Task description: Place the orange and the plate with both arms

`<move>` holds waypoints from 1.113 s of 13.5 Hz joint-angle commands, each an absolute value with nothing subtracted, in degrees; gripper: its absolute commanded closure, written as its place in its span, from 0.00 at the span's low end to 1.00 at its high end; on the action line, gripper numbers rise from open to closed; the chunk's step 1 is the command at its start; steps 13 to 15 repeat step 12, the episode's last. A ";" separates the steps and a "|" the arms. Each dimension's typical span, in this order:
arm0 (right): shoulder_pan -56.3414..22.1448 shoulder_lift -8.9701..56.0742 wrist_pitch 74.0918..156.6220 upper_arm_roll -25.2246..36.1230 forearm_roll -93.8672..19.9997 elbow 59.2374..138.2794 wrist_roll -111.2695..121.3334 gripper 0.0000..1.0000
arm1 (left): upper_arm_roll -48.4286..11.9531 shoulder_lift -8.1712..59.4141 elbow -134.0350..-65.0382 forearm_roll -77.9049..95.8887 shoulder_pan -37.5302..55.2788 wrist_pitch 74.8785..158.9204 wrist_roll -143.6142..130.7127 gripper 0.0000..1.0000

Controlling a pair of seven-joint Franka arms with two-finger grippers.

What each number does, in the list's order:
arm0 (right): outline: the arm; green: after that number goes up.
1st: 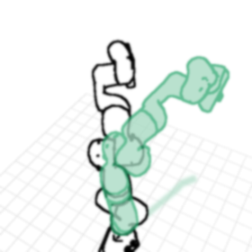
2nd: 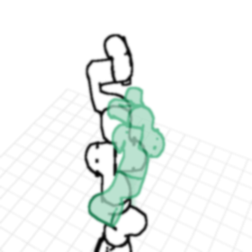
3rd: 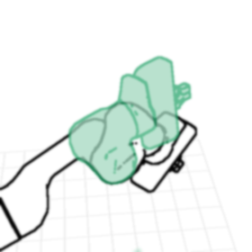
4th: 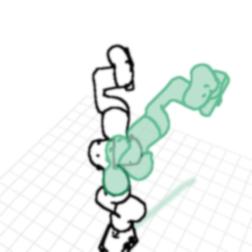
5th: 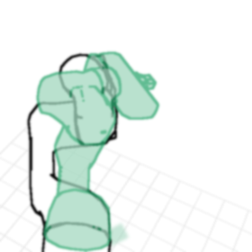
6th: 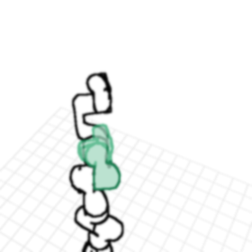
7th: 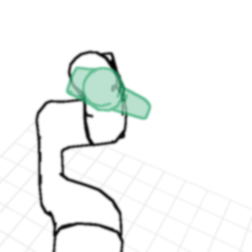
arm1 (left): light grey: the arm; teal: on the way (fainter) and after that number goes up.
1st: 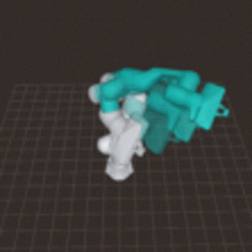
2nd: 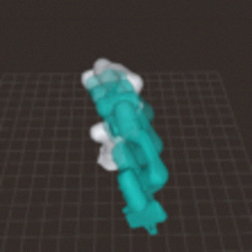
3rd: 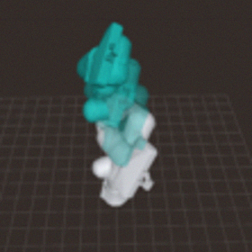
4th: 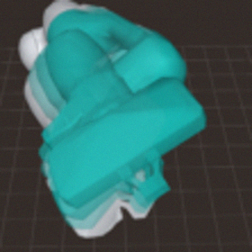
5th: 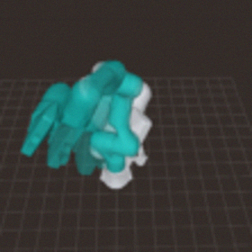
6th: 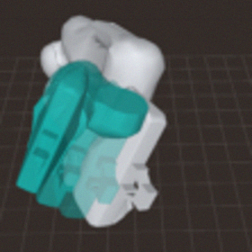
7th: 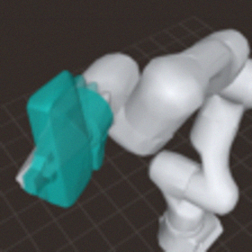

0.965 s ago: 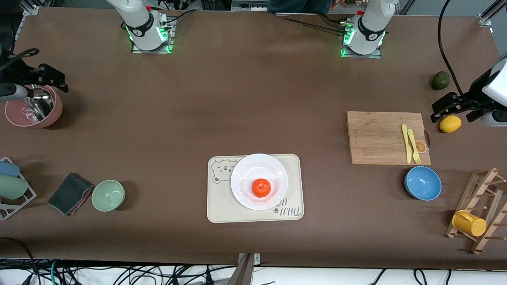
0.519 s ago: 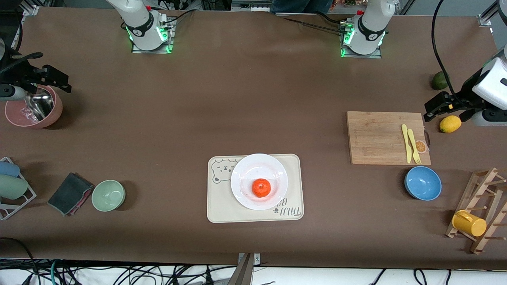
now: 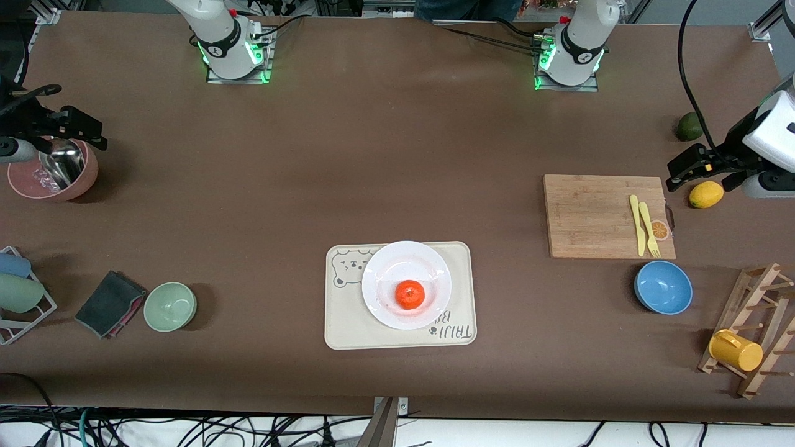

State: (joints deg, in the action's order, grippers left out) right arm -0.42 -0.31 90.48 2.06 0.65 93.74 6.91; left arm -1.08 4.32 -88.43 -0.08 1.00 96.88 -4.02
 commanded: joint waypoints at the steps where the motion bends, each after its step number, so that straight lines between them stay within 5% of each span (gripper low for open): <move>1: 0.70 0.44 89.82 1.05 0.36 92.02 7.47 0.00 | -0.97 4.66 -87.45 0.44 0.79 96.50 -3.96 0.00; 15: 0.53 0.00 89.12 0.88 0.61 93.78 8.17 0.00 | -0.62 5.19 -87.36 0.35 0.26 96.50 -3.08 0.00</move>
